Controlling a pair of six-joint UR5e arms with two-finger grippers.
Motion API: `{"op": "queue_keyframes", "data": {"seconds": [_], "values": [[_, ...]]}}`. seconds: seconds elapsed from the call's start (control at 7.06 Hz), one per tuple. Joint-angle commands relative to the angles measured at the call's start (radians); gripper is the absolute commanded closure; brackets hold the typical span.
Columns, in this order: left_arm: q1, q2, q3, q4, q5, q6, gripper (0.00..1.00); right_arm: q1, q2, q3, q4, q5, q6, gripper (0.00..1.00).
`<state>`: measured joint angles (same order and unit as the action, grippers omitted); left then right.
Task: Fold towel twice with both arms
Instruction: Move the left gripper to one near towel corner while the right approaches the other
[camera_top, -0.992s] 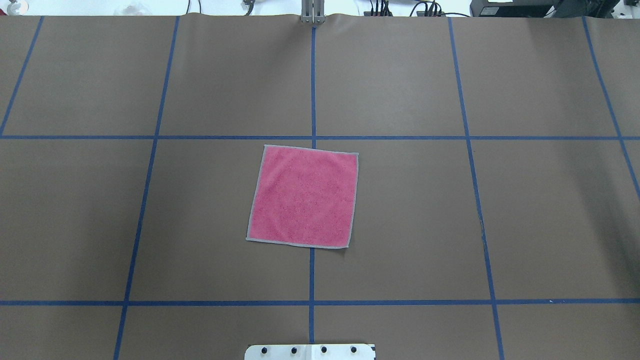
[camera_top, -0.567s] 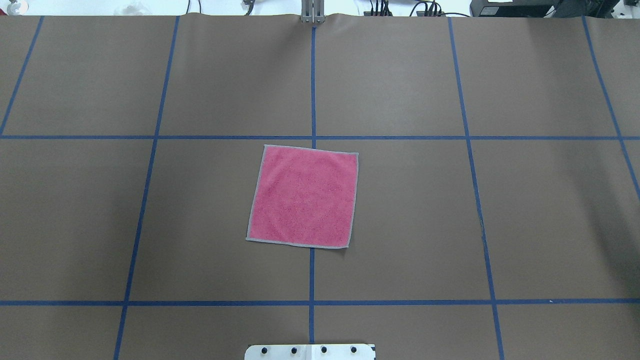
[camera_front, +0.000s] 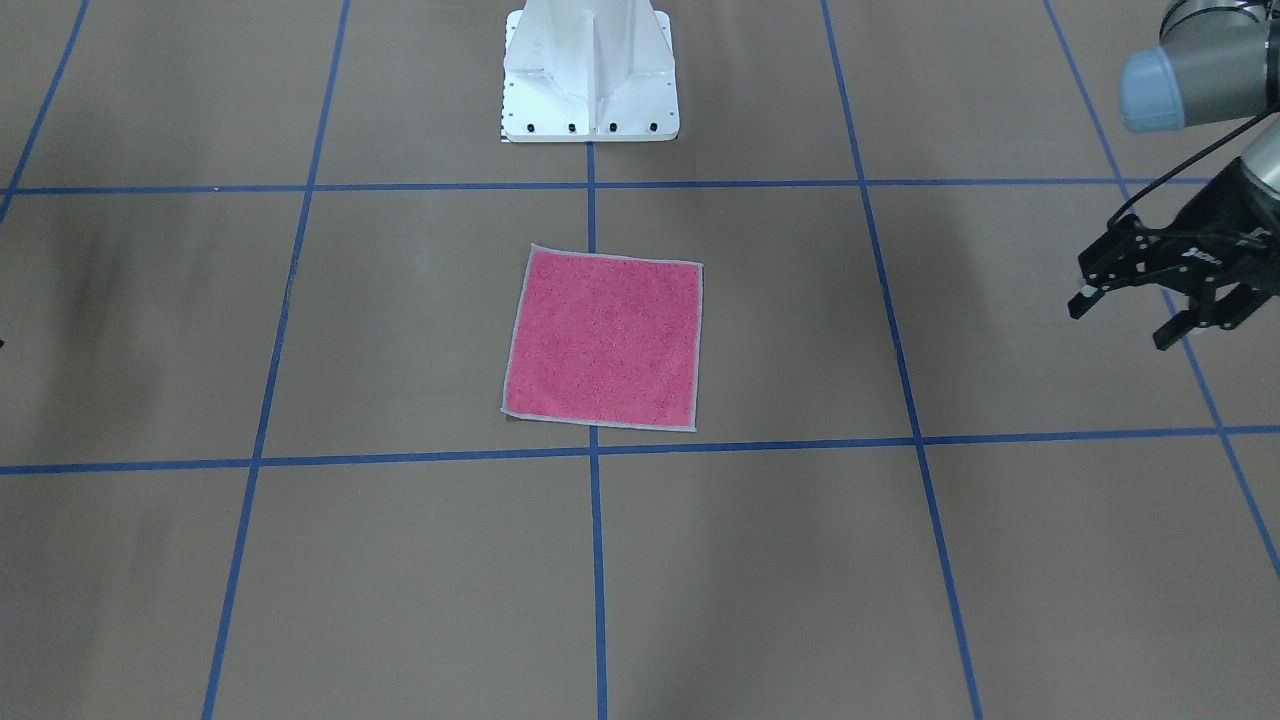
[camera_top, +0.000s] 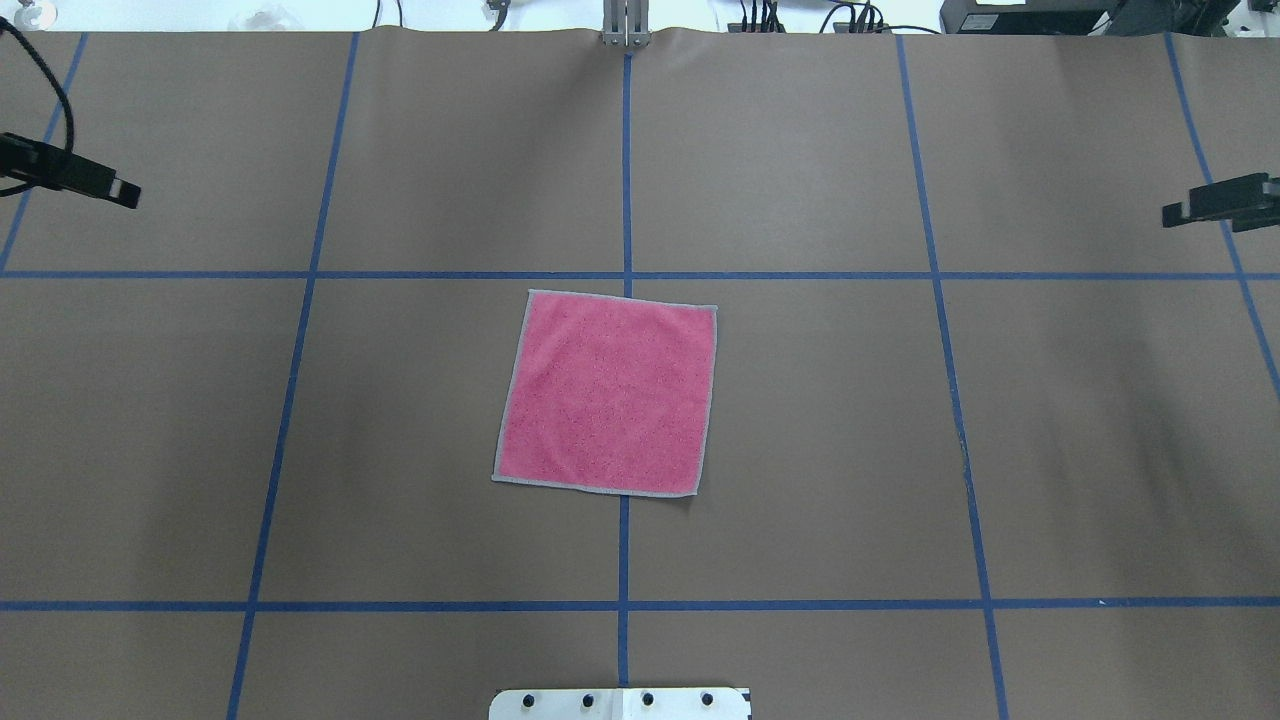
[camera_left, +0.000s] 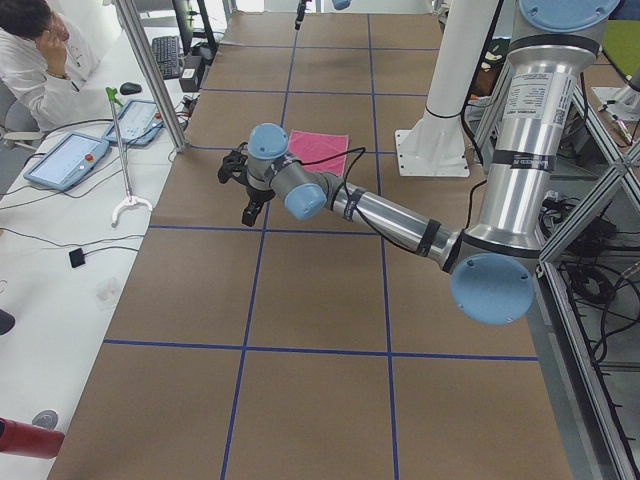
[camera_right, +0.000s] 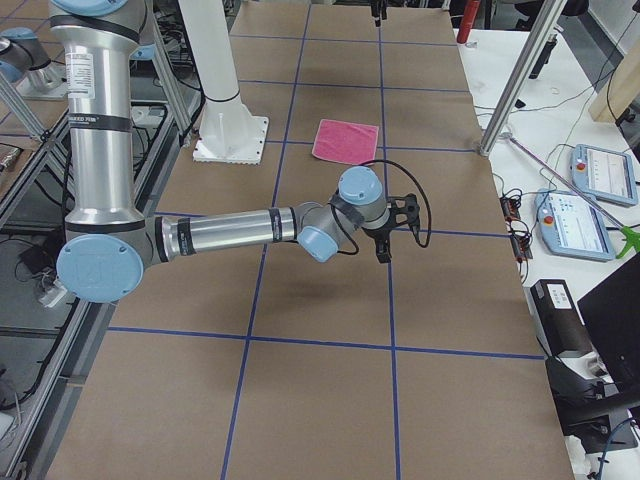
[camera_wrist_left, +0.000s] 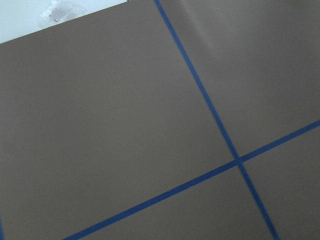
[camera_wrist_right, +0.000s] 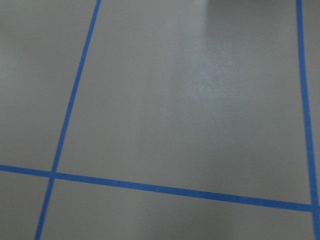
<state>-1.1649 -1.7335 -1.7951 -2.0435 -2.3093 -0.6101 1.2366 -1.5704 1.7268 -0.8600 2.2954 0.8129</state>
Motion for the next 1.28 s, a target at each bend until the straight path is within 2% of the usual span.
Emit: {"op": "queue_keyframes", "data": {"seconds": [0.0, 0.14, 0.43, 0.71, 0.85, 0.99, 1.13], "values": [[0.161, -0.024, -0.001, -0.131, 0.078, -0.36, 0.0, -0.165, 0.02, 0.109, 0.013, -0.11, 0.292, 0.0], [0.23, -0.037, -0.004, -0.185, 0.12, -0.487, 0.0, -0.231, 0.017, 0.155, 0.012, -0.187, 0.433, 0.02], [0.38, -0.038, -0.004, -0.248, 0.276, -0.626, 0.0, -0.391, 0.016, 0.221, -0.001, -0.365, 0.628, 0.03], [0.424, -0.038, -0.004, -0.25, 0.315, -0.631, 0.0, -0.541, 0.018, 0.258, -0.016, -0.517, 0.856, 0.04], [0.43, -0.038, -0.004, -0.25, 0.315, -0.632, 0.0, -0.63, 0.035, 0.302, -0.109, -0.603, 0.903, 0.03], [0.438, -0.04, -0.004, -0.25, 0.315, -0.637, 0.0, -0.697, 0.099, 0.329, -0.24, -0.646, 0.993, 0.03], [0.448, -0.043, -0.006, -0.251, 0.317, -0.657, 0.0, -0.798, 0.219, 0.326, -0.399, -0.769, 1.066, 0.01]]}}
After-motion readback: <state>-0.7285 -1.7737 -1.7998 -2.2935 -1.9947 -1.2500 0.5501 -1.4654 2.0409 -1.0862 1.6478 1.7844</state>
